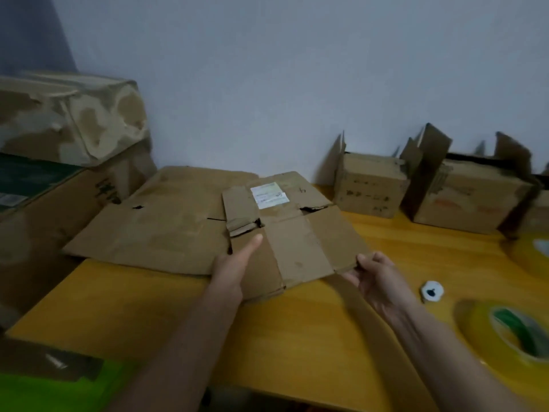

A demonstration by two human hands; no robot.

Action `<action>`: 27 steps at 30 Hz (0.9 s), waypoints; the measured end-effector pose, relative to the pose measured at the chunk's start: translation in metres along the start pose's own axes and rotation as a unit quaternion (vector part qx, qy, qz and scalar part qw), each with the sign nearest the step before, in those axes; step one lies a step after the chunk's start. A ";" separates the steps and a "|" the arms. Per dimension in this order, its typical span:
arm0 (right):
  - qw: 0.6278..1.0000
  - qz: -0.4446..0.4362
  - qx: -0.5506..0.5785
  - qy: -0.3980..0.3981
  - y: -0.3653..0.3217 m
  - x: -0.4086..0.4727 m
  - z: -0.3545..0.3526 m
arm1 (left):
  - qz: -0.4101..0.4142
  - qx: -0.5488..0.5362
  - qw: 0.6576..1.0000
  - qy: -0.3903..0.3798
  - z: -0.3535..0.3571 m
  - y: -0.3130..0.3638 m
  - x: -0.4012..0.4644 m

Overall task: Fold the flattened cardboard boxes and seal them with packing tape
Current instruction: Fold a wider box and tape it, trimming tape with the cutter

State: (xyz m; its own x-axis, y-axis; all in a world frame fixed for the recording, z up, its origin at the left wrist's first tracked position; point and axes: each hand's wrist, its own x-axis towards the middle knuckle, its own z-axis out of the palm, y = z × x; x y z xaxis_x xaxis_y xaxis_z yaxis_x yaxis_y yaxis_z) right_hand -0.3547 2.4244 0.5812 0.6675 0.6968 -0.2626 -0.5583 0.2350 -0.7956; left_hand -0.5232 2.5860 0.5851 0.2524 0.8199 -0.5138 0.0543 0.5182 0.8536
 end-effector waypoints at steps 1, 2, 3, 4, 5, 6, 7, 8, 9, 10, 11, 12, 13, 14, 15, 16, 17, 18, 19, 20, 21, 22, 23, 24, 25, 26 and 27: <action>1.000 0.001 -0.007 0.002 -0.003 -0.005 -0.009 | -0.010 0.020 1.000 -0.015 0.008 -0.005 -0.001; 1.000 0.002 -0.013 0.004 -0.006 -0.009 -0.018 | -0.009 0.046 0.998 -0.030 0.014 -0.011 -0.001; 1.000 0.004 -0.015 0.004 -0.009 -0.014 -0.027 | 0.002 0.070 0.997 -0.044 0.020 -0.017 -0.002; 1.000 0.007 -0.013 0.004 -0.012 -0.018 -0.035 | 0.011 0.091 0.994 -0.057 0.026 -0.023 -0.004; 1.000 0.008 -0.004 0.002 -0.016 -0.023 -0.042 | 0.018 0.105 0.992 -0.071 0.031 -0.030 -0.006; 1.000 0.007 0.012 0.003 -0.019 -0.027 -0.048 | 0.024 0.120 0.989 -0.083 0.037 -0.037 -0.009; 0.999 0.006 0.035 0.000 -0.023 -0.030 -0.052 | 0.032 0.139 0.986 -0.091 0.042 -0.043 -0.013; 0.998 0.008 0.057 -0.003 -0.027 -0.033 -0.056 | 0.042 0.157 0.983 -0.090 0.046 -0.049 -0.017; 0.997 0.015 0.069 -0.005 -0.030 -0.036 -0.058 | 0.055 0.172 0.980 -0.089 0.049 -0.056 -0.020; 0.998 0.025 0.064 0.000 -0.034 -0.039 -0.061 | 0.065 0.187 0.976 -0.088 0.052 -0.061 -0.024; 0.998 0.037 0.042 0.009 -0.038 -0.041 -0.064 | 0.071 0.204 0.973 -0.083 0.054 -0.066 -0.029; 0.998 0.052 0.010 0.018 -0.041 -0.042 -0.067 | 0.082 0.233 0.967 -0.069 0.056 -0.070 -0.034; 0.997 0.065 -0.019 0.022 -0.043 -0.043 -0.072 | 0.101 0.285 0.953 -0.038 0.058 -0.072 -0.039; 0.996 0.076 -0.038 0.019 -0.046 -0.044 -0.076 | 0.127 0.348 0.929 0.005 0.060 -0.073 -0.045; 0.995 0.084 -0.051 0.010 -0.049 -0.046 -0.080 | 0.166 0.399 0.901 0.045 0.063 -0.075 -0.050; 0.994 0.094 -0.063 0.003 -0.051 -0.047 -0.084 | 0.210 0.426 0.878 0.064 0.067 -0.078 -0.056; 0.991 0.104 -0.079 -0.003 -0.054 -0.049 -0.087 | 0.238 0.440 0.864 0.052 0.073 -0.081 -0.063; 0.988 0.114 -0.100 -0.005 -0.057 -0.050 -0.090 | 0.254 0.454 0.854 0.022 0.080 -0.085 -0.069; 0.985 0.122 -0.122 -0.006 -0.058 -0.052 -0.093 | 0.259 0.480 0.838 -0.004 0.087 -0.090 -0.075; 0.981 0.126 -0.146 -0.005 -0.060 -0.053 -0.095 | 0.258 0.518 0.815 -0.018 0.093 -0.095 -0.080; 0.978 0.125 -0.169 -0.003 -0.060 -0.054 -0.098 | 0.267 0.558 0.786 -0.017 0.097 -0.098 -0.081; 0.974 0.123 -0.191 -0.003 -0.060 -0.053 -0.101 | 0.287 0.593 0.753 -0.005 0.099 -0.098 -0.081; 0.970 0.119 -0.213 -0.002 -0.059 -0.052 -0.104 | 0.307 0.615 0.726 0.007 0.099 -0.097 -0.077; 0.965 0.114 -0.234 0.001 -0.059 -0.051 -0.107 | 0.316 0.626 0.713 0.014 0.096 -0.094 -0.073; 0.961 0.110 -0.254 0.004 -0.059 -0.051 -0.109 | 0.306 0.633 0.711 0.012 0.092 -0.092 -0.069; 0.955 0.107 -0.275 0.004 -0.058 -0.051 -0.110 | 0.286 0.637 0.716 0.004 0.086 -0.091 -0.065; 0.948 0.102 -0.301 0.002 -0.057 -0.051 -0.110 | 0.267 0.638 0.723 -0.005 0.081 -0.091 -0.064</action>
State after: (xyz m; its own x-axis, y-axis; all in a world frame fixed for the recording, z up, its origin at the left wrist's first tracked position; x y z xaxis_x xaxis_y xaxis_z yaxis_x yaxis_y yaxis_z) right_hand -0.3028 2.3005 0.5799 0.5784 0.6833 -0.4456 -0.2950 -0.3341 -0.8952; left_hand -0.4663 2.4669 0.5470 0.5730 0.8150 -0.0869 0.7911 -0.5222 0.3184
